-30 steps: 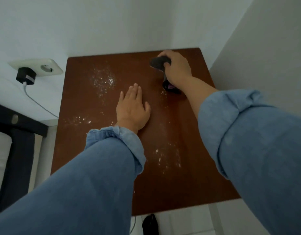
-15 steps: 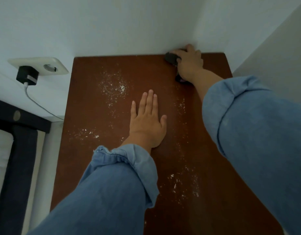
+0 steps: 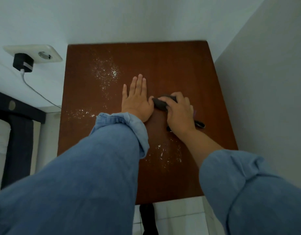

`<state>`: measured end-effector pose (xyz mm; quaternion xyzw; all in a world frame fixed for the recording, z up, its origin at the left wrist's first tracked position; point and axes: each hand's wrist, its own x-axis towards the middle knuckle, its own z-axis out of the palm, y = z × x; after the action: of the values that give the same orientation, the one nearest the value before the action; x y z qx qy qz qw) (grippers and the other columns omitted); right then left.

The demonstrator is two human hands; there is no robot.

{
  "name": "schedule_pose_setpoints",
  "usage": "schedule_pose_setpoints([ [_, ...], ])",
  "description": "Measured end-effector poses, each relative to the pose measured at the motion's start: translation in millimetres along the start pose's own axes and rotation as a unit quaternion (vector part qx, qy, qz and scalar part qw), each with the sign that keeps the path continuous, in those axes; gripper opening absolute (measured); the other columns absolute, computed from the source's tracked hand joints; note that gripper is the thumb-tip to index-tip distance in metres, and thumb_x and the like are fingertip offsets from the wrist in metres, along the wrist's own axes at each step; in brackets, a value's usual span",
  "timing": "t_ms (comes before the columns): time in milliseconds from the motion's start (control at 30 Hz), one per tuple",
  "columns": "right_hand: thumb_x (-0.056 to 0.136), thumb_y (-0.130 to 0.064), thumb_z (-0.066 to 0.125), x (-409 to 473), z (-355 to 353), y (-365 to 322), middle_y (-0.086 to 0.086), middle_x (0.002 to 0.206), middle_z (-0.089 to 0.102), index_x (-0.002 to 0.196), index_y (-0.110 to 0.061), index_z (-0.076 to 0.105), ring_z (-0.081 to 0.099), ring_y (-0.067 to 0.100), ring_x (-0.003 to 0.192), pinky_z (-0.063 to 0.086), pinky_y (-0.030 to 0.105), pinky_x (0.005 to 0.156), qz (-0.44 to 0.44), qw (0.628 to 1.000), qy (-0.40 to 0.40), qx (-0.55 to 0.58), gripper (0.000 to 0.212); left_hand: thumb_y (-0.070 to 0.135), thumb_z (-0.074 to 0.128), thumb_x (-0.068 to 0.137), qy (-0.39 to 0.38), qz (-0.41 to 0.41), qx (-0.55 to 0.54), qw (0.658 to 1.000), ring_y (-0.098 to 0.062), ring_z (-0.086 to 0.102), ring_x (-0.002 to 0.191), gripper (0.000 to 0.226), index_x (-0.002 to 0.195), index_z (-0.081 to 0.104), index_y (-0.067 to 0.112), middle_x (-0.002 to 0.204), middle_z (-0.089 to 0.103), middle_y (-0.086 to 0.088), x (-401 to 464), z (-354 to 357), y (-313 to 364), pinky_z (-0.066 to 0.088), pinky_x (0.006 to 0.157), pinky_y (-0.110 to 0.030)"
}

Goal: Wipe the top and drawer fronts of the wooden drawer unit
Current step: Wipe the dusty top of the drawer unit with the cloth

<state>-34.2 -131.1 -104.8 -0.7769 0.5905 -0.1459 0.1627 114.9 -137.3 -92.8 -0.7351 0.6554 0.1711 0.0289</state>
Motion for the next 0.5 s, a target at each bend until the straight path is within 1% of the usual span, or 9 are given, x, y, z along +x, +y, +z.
schedule_pose_setpoints([
  [233,0.093,-0.015,0.044,-2.5,-4.1,-1.0,0.0,0.123,0.047,0.115,-0.039,0.058,0.043,0.029,0.102,0.03,0.038,0.081,0.011,1.0,-0.01,0.002,0.036,0.033,0.016,0.103,-0.034,-0.02,0.028,0.999,-0.019,-0.015,0.146,0.06,0.152,-0.007,0.008,0.16,-0.016,-0.006,-21.0,-11.3,6.4,-0.009,0.118,-0.049],
  [367,0.091,-0.012,0.044,-4.8,-6.3,-3.0,0.001,0.126,0.045,0.113,-0.041,0.058,0.042,0.03,0.105,0.03,0.039,0.085,0.023,0.999,-0.026,0.008,0.039,0.031,0.015,0.102,-0.062,-0.031,0.032,0.997,-0.019,-0.015,0.147,0.059,0.151,-0.008,0.007,0.159,-0.017,-0.007,-79.4,3.9,10.7,-0.009,0.118,-0.049],
  [500,0.093,-0.011,0.043,-4.4,-6.9,-1.9,0.0,0.127,0.044,0.114,-0.042,0.057,0.041,0.03,0.105,0.025,0.035,0.082,0.027,0.999,-0.042,0.004,0.04,0.032,0.013,0.102,-0.085,-0.016,0.044,0.995,-0.019,-0.017,0.146,0.06,0.15,-0.011,0.007,0.159,-0.02,-0.007,-127.8,20.2,14.8,-0.008,0.118,-0.049],
])
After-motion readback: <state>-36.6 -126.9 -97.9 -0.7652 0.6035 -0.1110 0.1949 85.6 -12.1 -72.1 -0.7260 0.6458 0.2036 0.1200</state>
